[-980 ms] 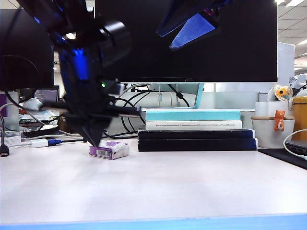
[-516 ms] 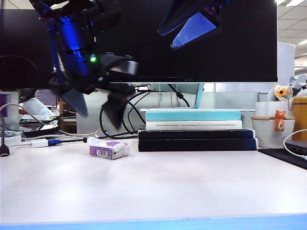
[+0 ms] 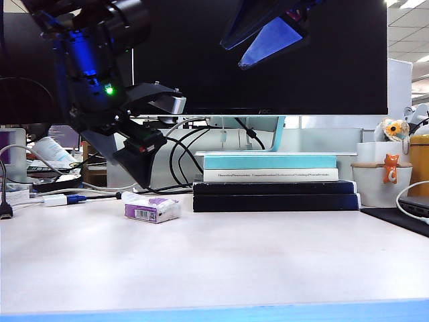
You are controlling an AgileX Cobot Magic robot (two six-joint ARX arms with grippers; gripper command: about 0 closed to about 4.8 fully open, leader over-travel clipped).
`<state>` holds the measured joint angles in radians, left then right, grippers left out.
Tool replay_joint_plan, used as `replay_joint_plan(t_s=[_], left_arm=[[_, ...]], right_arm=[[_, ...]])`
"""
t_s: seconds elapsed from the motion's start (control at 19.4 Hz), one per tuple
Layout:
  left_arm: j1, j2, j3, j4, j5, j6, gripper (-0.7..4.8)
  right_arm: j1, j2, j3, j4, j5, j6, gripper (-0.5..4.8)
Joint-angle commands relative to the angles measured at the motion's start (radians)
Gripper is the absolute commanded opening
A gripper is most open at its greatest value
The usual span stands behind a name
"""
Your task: Pick up a packet of tissues from the table with the left hand, then take a tissue from it with the right hand.
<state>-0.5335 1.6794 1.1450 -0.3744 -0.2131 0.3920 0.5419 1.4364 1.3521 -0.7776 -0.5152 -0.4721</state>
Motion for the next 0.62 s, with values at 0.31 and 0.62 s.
replay_joint_plan(t_s=[0.31, 0.62], left_arm=[[0.089, -0.003, 0.002, 0.063, 0.126, -0.033, 4.24], [0.243, -0.003, 0.002, 0.069, 0.530, -0.127, 2.98]], right_arm=[[-0.002, -0.015, 0.004, 0.040, 0.053, 0.006, 2.55], [-0.063, -0.124, 0.004, 0.204, 0.168, 0.127, 2.41]])
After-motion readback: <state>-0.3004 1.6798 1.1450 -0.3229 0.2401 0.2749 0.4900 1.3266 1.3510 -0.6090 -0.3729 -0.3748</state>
